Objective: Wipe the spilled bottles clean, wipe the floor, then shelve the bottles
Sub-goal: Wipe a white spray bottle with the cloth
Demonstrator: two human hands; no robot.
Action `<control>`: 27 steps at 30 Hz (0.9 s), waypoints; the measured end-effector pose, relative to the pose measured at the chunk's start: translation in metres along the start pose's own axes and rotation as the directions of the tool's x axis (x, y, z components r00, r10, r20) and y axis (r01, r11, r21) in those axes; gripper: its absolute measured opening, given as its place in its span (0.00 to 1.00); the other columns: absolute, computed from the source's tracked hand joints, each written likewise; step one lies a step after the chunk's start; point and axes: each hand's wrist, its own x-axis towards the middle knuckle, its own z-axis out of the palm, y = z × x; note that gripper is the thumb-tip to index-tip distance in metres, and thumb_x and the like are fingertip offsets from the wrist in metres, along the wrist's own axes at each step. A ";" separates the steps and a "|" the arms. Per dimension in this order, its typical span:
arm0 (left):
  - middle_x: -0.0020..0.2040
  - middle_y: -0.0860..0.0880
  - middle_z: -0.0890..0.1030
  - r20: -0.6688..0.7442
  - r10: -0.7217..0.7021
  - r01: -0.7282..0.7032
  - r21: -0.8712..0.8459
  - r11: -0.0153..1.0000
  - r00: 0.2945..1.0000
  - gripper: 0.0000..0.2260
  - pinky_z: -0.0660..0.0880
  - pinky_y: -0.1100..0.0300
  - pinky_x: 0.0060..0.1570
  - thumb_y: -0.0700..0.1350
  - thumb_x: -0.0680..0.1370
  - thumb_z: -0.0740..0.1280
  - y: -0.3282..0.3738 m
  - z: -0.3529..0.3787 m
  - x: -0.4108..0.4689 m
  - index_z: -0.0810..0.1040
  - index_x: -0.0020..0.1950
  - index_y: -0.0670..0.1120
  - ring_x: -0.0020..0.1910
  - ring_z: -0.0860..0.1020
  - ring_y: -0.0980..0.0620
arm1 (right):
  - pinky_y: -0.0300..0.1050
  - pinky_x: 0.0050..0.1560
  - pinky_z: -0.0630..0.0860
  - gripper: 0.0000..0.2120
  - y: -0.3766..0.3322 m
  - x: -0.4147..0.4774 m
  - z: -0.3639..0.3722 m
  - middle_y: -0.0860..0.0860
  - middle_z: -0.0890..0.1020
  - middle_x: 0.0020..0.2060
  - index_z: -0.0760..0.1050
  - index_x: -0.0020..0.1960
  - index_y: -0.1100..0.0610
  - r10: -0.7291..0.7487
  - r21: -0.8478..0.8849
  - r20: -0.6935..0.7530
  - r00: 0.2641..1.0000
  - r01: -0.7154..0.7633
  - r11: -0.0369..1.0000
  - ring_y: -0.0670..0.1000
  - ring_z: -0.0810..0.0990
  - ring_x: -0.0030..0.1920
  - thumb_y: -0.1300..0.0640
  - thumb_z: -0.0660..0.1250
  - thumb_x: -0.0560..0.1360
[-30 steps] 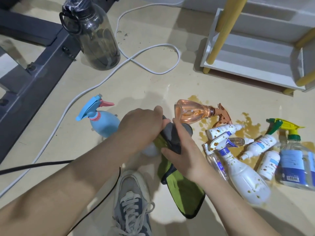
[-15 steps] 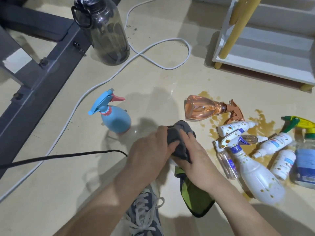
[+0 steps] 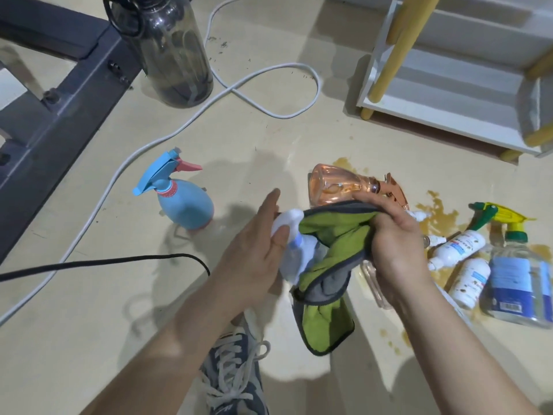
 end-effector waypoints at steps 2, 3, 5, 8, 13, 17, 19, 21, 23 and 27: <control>0.70 0.51 0.72 -0.080 0.002 0.005 0.090 0.996 0.997 0.21 0.67 0.63 0.58 0.52 0.84 0.52 0.001 -0.001 -0.001 0.57 0.77 0.57 0.65 0.72 0.50 | 0.47 0.45 0.78 0.20 -0.011 -0.008 -0.006 0.47 0.85 0.38 0.82 0.42 0.55 -0.049 -0.044 -0.040 0.998 0.047 0.998 0.54 0.81 0.44 0.70 0.54 0.74; 0.66 0.48 0.76 -0.132 0.014 0.013 0.202 0.979 0.991 0.19 0.71 0.56 0.56 0.51 0.84 0.51 0.001 -0.004 -0.002 0.61 0.76 0.55 0.60 0.75 0.45 | 0.45 0.45 0.78 0.18 -0.015 -0.014 -0.009 0.47 0.85 0.37 0.83 0.41 0.55 -0.077 -0.117 -0.004 0.997 0.076 0.990 0.51 0.81 0.43 0.69 0.56 0.74; 0.53 0.45 0.81 -0.220 0.000 0.081 0.356 0.931 0.976 0.17 0.74 0.49 0.47 0.52 0.83 0.51 -0.001 -0.011 -0.001 0.69 0.69 0.53 0.49 0.78 0.40 | 0.42 0.43 0.76 0.13 -0.021 -0.032 -0.005 0.46 0.83 0.38 0.83 0.42 0.52 -0.148 -0.362 0.234 0.961 0.228 0.904 0.44 0.80 0.39 0.64 0.61 0.74; 0.42 0.51 0.80 -0.245 -0.183 0.230 0.177 0.957 0.952 0.10 0.74 0.51 0.46 0.53 0.81 0.57 -0.006 -0.018 0.003 0.73 0.59 0.53 0.45 0.79 0.45 | 0.41 0.49 0.76 0.15 -0.010 -0.061 0.030 0.41 0.80 0.45 0.76 0.62 0.47 -0.202 -0.376 0.655 0.728 0.546 0.749 0.40 0.77 0.45 0.52 0.62 0.77; 0.48 0.49 0.78 -0.264 -0.292 0.314 0.047 0.948 0.919 0.12 0.71 0.51 0.48 0.53 0.82 0.54 -0.013 -0.007 -0.005 0.71 0.60 0.49 0.51 0.77 0.44 | 0.49 0.68 0.58 0.23 0.068 -0.039 0.070 0.33 0.64 0.73 0.66 0.72 0.37 -0.293 -0.490 0.544 0.786 0.582 0.649 0.43 0.63 0.68 0.36 0.52 0.79; 0.40 0.50 0.81 -0.241 -0.310 0.300 -0.078 0.951 0.920 0.07 0.74 0.52 0.35 0.47 0.82 0.54 -0.028 0.000 -0.021 0.67 0.58 0.51 0.36 0.80 0.44 | 0.53 0.67 0.64 0.21 0.108 -0.007 0.070 0.40 0.71 0.71 0.75 0.66 0.44 -0.389 -0.585 0.326 0.862 0.507 0.633 0.49 0.69 0.67 0.44 0.50 0.80; 0.37 0.49 0.83 -0.220 -0.364 0.339 -0.146 0.929 0.905 0.07 0.72 0.58 0.29 0.46 0.82 0.53 -0.030 0.001 -0.025 0.66 0.58 0.53 0.28 0.79 0.50 | 0.54 0.72 0.61 0.25 0.116 0.005 0.055 0.45 0.72 0.71 0.73 0.69 0.46 -0.281 -0.543 0.177 0.943 0.332 0.771 0.50 0.66 0.71 0.44 0.46 0.79; 0.32 0.51 0.82 -0.210 -0.385 0.362 -0.140 0.921 0.898 0.06 0.72 0.59 0.28 0.46 0.82 0.53 -0.031 0.004 -0.025 0.64 0.58 0.54 0.25 0.77 0.50 | 0.53 0.74 0.58 0.27 0.122 0.014 0.041 0.48 0.72 0.71 0.67 0.74 0.46 -0.081 -0.474 0.026 0.996 0.084 0.876 0.50 0.64 0.72 0.44 0.45 0.78; 0.34 0.50 0.83 -0.234 -0.335 0.331 -0.056 0.942 0.913 0.07 0.75 0.53 0.34 0.47 0.82 0.52 -0.032 0.006 -0.022 0.64 0.59 0.53 0.30 0.79 0.47 | 0.50 0.74 0.60 0.24 0.119 0.006 0.041 0.51 0.72 0.71 0.64 0.76 0.50 -0.080 -0.472 0.039 0.996 0.089 0.877 0.51 0.66 0.72 0.48 0.49 0.81; 0.40 0.53 0.76 -0.275 -0.203 0.240 0.106 0.965 0.940 0.09 0.62 0.56 0.36 0.46 0.83 0.53 -0.026 0.008 -0.027 0.64 0.62 0.49 0.37 0.78 0.50 | 0.54 0.67 0.69 0.21 0.109 -0.032 0.066 0.53 0.77 0.66 0.74 0.68 0.59 -0.511 -0.402 0.418 0.751 0.657 0.638 0.55 0.73 0.68 0.65 0.57 0.77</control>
